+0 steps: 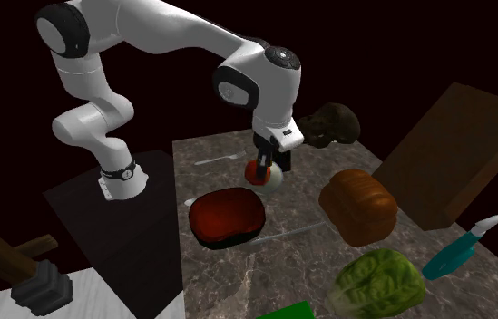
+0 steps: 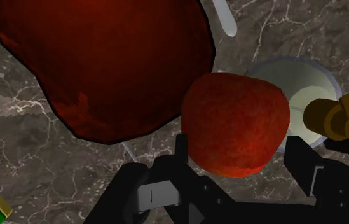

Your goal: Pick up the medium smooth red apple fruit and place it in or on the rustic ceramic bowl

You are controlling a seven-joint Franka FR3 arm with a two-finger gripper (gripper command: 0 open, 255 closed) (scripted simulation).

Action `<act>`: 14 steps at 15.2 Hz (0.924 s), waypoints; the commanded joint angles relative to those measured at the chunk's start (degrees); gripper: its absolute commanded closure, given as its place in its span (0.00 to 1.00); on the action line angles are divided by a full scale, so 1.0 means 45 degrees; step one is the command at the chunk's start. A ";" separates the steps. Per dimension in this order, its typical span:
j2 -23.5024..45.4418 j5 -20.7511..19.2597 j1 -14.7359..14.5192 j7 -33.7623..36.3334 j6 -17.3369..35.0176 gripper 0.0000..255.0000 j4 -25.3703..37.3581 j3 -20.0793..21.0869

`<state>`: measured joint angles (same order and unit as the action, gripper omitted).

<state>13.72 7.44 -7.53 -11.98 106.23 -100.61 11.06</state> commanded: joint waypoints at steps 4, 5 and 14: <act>-0.1078 0.0094 0.0887 -0.1481 0.0028 1.00 -0.1312 -0.0555; -0.1234 0.0090 0.1051 -0.1766 0.0023 1.00 -0.1502 -0.0677; -0.1150 0.0063 0.1408 -0.2546 0.1103 1.00 -0.2596 -0.0969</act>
<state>8.34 7.72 -1.18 -23.38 110.57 -111.90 6.69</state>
